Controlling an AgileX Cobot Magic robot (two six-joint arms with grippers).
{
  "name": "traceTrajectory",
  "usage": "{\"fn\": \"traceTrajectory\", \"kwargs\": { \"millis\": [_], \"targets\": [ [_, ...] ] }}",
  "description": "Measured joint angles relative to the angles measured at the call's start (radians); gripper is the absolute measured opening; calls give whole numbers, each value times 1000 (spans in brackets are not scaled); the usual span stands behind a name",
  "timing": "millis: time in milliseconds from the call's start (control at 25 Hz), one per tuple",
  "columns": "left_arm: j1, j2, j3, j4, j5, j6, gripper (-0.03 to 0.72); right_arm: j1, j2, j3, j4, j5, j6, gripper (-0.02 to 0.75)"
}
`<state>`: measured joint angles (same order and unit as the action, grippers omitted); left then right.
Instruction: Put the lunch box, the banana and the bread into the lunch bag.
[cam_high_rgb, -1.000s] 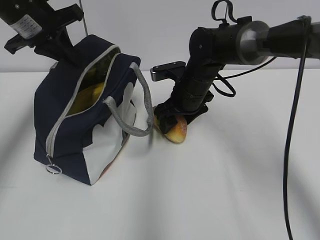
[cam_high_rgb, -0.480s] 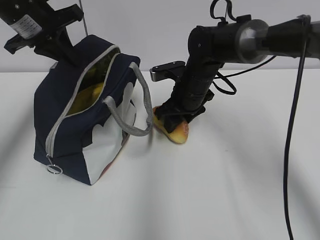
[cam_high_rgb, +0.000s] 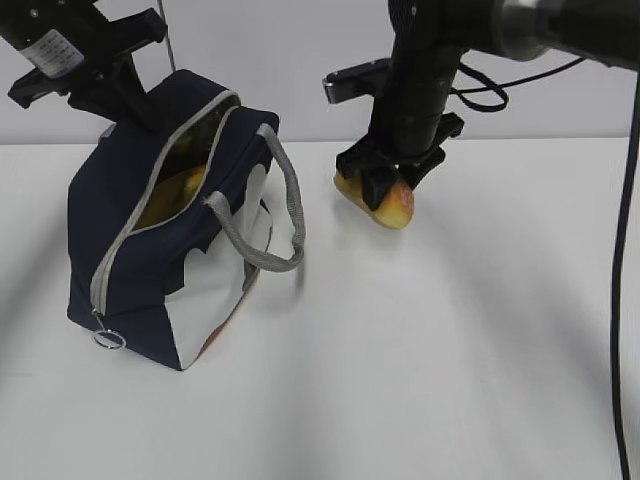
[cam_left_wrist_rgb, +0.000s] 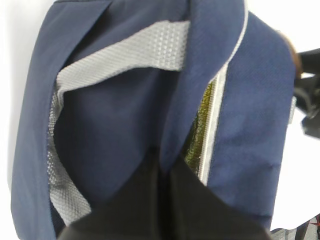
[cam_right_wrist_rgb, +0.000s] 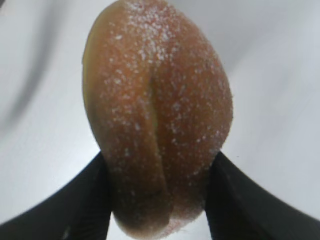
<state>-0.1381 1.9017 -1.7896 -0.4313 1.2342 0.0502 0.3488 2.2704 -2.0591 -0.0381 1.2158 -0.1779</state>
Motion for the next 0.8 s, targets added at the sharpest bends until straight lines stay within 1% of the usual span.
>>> {"fn": "traceTrajectory", "kwargs": {
  "millis": [160, 320, 600, 800],
  "targets": [
    [0, 0, 0, 0, 0, 0, -3, 0, -61, -7, 8, 10, 20, 372],
    [0, 0, 0, 1, 0, 0, -3, 0, -173, -7, 73, 16, 24, 372],
    [0, 0, 0, 0, 0, 0, -3, 0, -347, -10, 280, 33, 73, 372],
    [0, 0, 0, -4, 0, 0, -3, 2, -369, 2, 499, 36, 105, 372]
  ]
}}
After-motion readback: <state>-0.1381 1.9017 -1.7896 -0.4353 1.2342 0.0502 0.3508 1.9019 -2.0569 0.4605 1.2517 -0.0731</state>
